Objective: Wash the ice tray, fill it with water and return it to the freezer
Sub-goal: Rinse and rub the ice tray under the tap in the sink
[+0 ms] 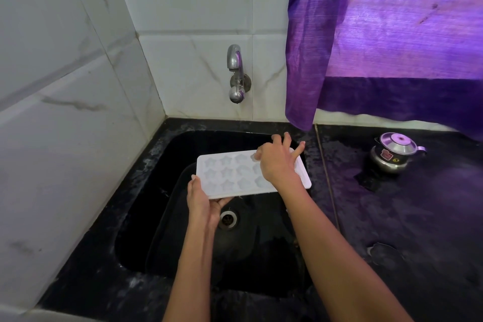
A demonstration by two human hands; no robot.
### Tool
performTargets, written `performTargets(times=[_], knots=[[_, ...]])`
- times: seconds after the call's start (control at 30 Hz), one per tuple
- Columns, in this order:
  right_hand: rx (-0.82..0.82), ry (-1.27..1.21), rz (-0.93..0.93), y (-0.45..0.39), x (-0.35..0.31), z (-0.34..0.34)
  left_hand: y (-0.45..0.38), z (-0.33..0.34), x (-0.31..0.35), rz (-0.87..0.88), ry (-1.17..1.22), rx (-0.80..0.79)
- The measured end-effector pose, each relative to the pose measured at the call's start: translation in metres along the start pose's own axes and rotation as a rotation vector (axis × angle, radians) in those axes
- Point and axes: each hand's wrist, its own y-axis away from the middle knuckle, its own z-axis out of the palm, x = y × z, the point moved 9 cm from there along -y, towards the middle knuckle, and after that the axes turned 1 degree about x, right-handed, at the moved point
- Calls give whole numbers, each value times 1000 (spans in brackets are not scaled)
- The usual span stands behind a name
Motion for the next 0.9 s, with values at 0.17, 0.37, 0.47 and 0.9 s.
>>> performTargets(times=[0.17, 0.37, 0.47, 0.9], knots=[[-63, 29, -34, 4, -2, 6, 0, 0, 0, 2, -9, -4], [-54, 38, -3, 7, 0, 3, 0, -1, -7, -28, 3, 1], [-59, 56, -24, 9, -3, 4, 0, 0, -7, -28, 6, 4], [-64, 53, -22, 11, 0, 3, 4, 0, -7, -18, -8, 20]])
